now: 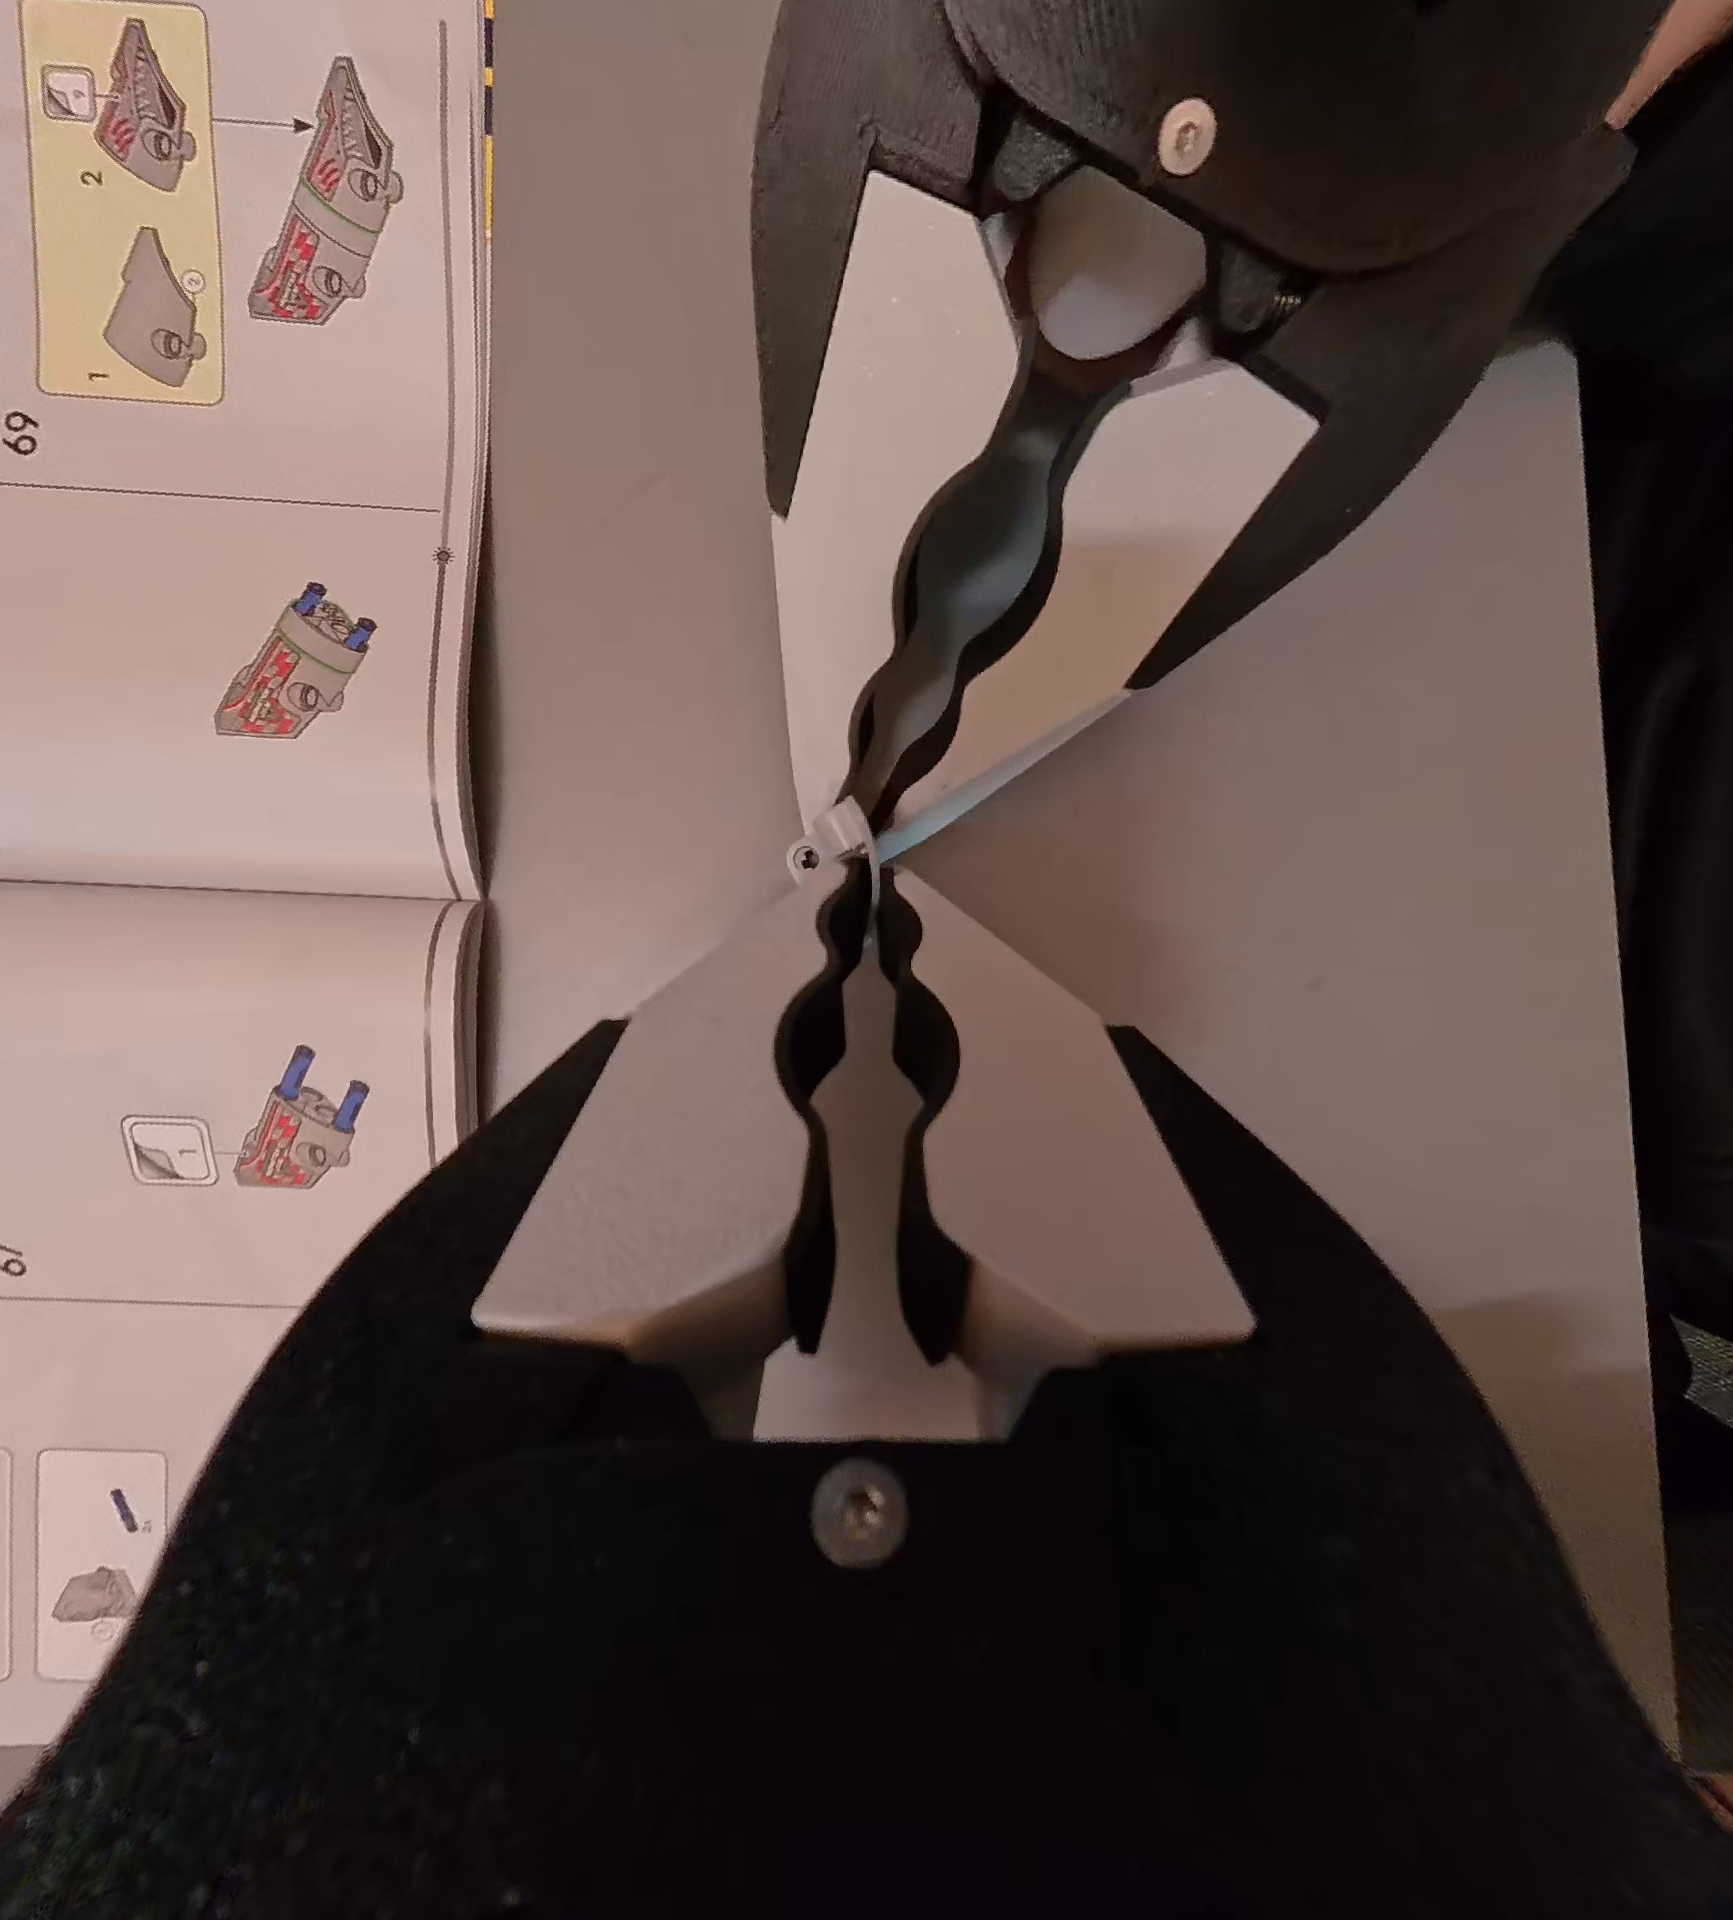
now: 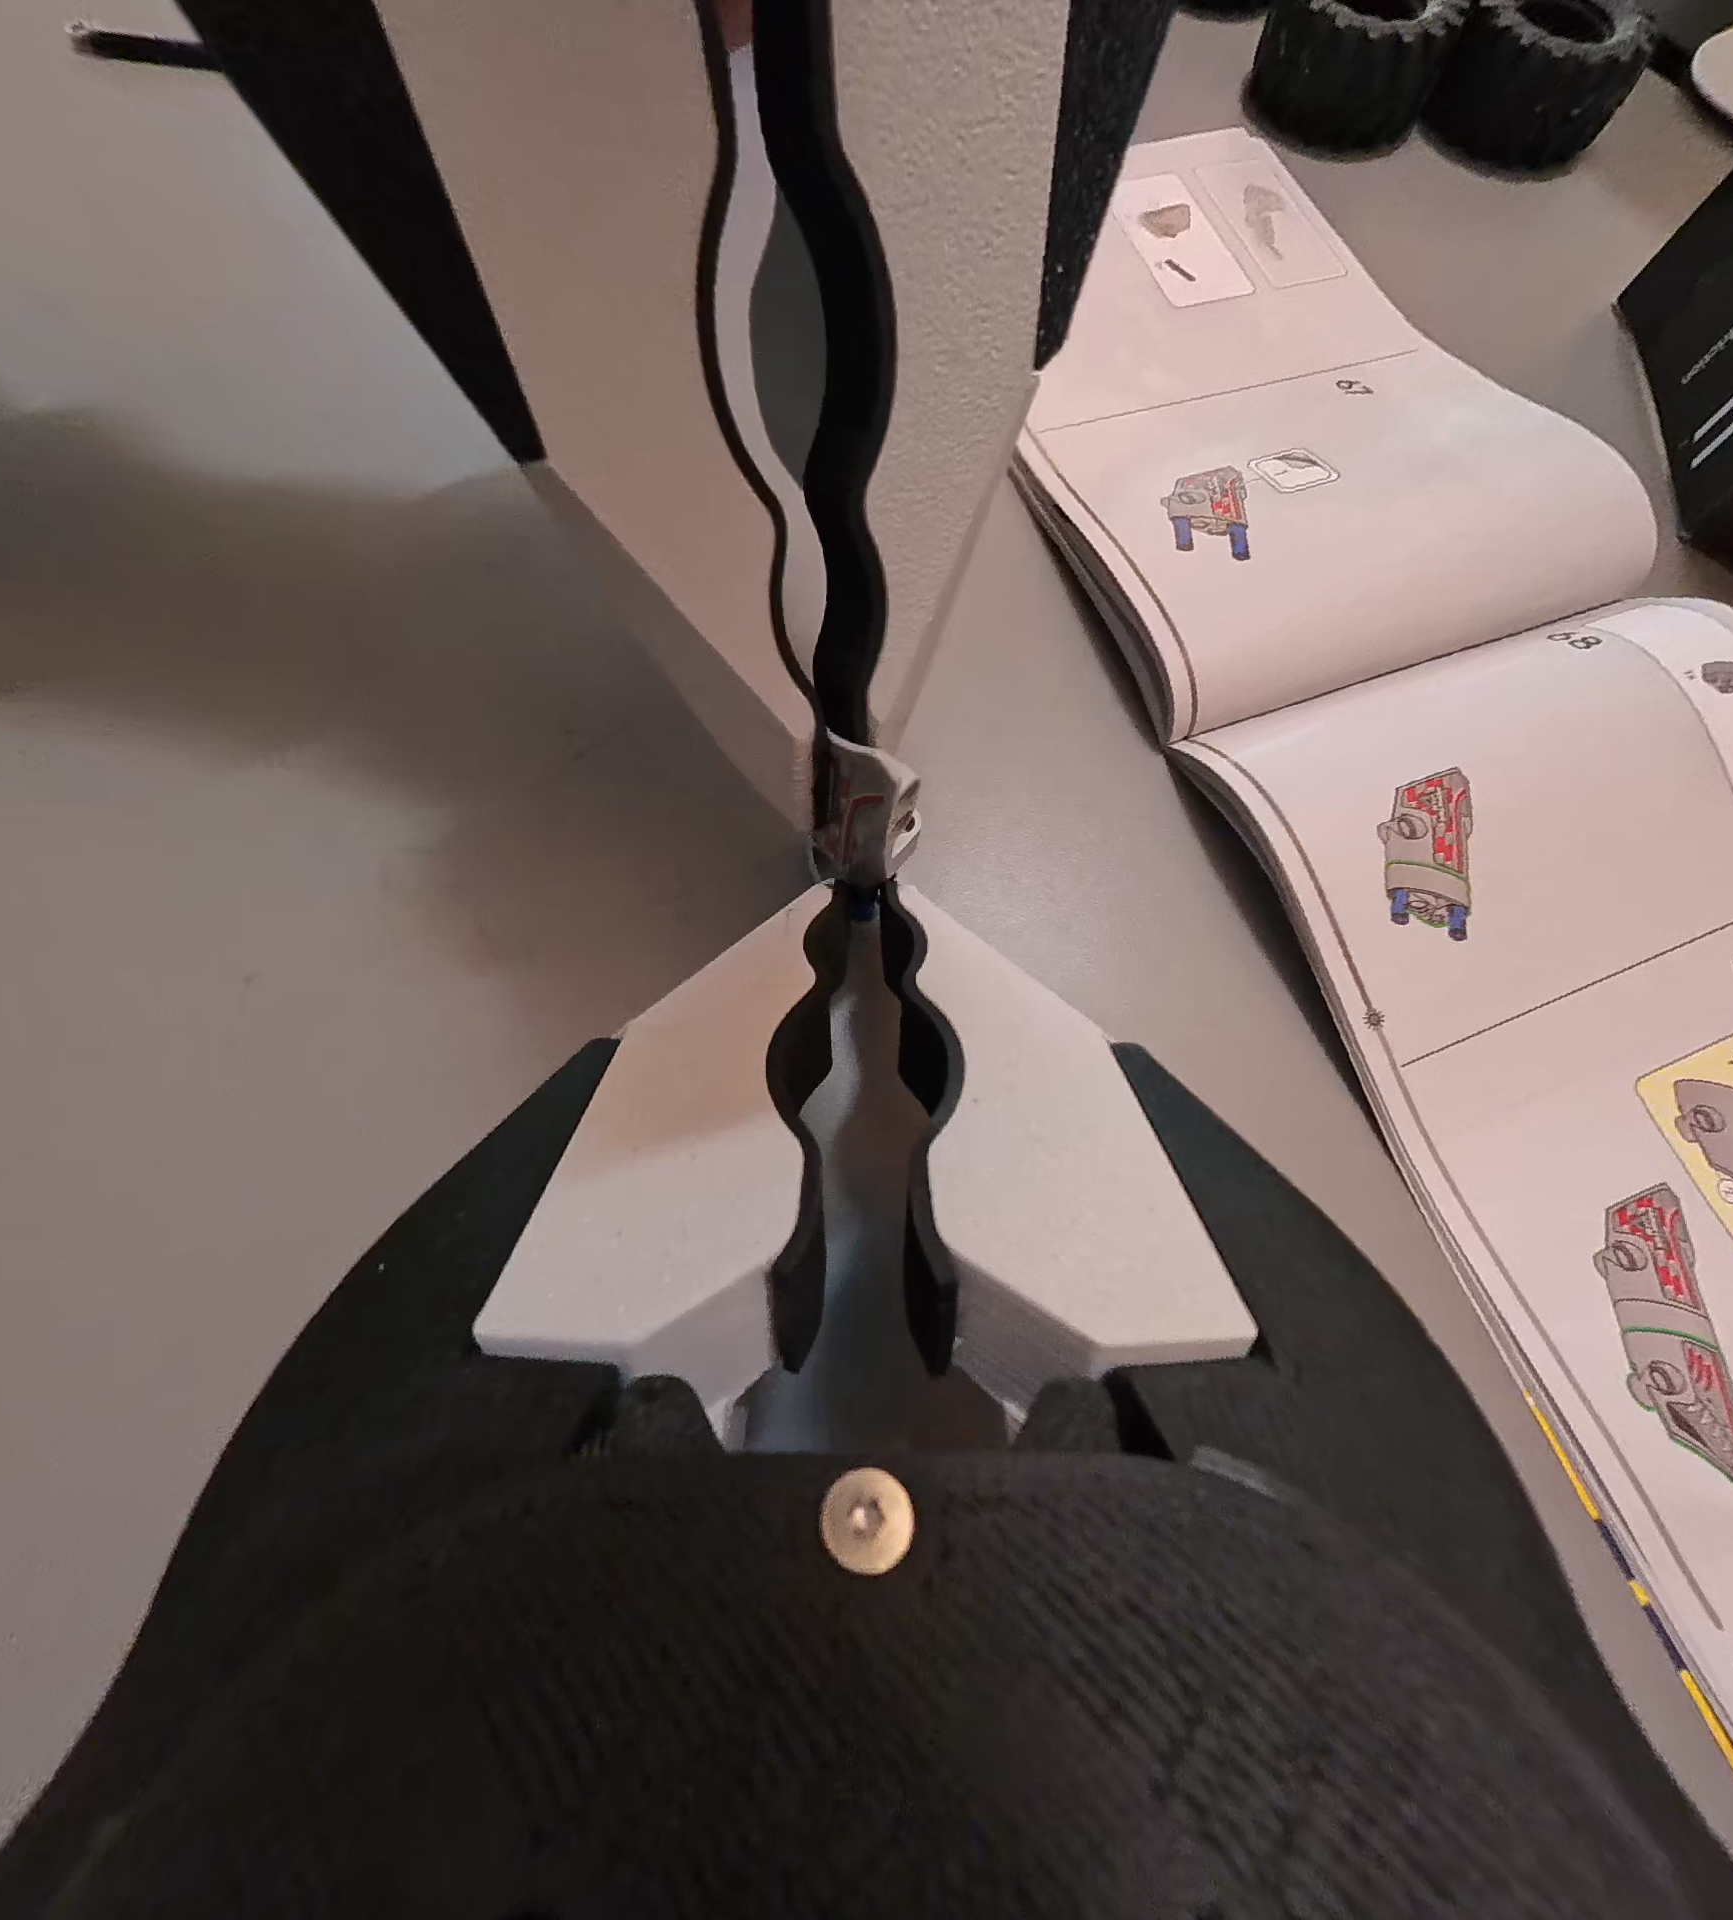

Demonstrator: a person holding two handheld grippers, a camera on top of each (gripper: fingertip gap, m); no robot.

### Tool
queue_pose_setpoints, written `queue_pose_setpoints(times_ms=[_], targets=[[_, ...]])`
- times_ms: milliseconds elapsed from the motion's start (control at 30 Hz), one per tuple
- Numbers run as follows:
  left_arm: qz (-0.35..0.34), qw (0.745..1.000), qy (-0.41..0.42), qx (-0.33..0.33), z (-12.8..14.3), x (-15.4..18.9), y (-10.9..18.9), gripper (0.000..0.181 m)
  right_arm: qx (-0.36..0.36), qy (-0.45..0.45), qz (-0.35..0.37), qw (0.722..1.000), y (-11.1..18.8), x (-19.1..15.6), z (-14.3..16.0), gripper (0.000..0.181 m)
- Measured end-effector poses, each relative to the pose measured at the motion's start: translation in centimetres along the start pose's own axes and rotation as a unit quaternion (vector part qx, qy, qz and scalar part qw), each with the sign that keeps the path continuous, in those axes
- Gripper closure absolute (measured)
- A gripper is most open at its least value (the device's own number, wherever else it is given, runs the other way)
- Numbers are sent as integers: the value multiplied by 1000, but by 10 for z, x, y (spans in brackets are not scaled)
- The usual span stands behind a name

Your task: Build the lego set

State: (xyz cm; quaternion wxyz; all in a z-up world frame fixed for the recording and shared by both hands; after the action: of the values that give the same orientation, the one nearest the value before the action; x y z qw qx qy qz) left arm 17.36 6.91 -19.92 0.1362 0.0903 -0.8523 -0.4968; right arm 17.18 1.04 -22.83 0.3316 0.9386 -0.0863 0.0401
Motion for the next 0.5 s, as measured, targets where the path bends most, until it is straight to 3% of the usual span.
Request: queue_pose_setpoints(times_ms=[167,500], targets=[[-6,1000,-9,-5,0,1,0,181,-3,22,26,999,0,-2,0,177],[-6,1000,-21,-10,0,1,0,181,-7,10,12,1000,0,-2,1,178]])
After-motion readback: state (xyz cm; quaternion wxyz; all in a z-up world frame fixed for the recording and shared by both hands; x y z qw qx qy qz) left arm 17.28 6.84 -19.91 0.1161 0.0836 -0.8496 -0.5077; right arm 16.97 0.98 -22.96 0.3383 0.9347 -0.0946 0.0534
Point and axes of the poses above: each gripper's, where its closed fingertips meet, y back along the fingers, z out of its underside, x = y × z across the jaws, the point moved 5 cm from there along y, back along the fingers, and after that the axes turned 7 degrees about y, right-handed, at the moved point
